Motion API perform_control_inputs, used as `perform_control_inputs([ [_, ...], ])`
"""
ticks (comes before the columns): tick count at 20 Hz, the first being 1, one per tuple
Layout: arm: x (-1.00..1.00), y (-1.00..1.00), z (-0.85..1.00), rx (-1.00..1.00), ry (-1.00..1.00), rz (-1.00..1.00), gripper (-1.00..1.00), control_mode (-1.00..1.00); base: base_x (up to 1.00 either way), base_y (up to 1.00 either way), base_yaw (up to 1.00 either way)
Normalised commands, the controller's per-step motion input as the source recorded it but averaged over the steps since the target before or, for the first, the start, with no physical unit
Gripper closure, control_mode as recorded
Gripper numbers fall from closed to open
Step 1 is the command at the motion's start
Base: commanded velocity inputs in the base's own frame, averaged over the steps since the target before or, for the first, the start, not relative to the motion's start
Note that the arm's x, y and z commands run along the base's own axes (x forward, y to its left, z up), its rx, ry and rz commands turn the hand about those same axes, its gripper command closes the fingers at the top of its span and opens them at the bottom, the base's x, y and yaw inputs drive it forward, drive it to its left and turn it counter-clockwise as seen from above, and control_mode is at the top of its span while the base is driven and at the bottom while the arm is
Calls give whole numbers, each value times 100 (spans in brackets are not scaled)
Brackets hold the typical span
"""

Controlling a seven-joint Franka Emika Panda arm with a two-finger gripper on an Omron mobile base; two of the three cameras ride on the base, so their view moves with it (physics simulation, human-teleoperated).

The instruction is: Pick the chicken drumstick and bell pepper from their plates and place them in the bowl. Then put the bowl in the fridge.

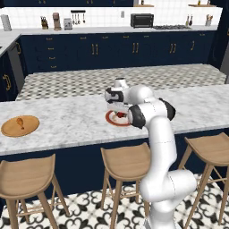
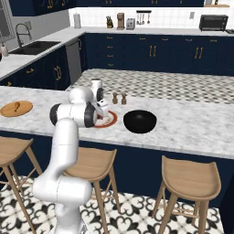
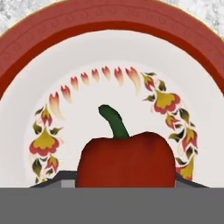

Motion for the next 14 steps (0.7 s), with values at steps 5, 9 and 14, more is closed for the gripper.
perform_control_inputs([
  [5, -100, -33, 26, 6, -12, 0, 100, -100, 0, 0, 0],
  [9, -100, -38, 57, 2, -14, 0, 100, -100, 0, 0, 0],
  [14, -87, -49, 49, -1, -18, 3, 100, -100, 0, 0, 0],
])
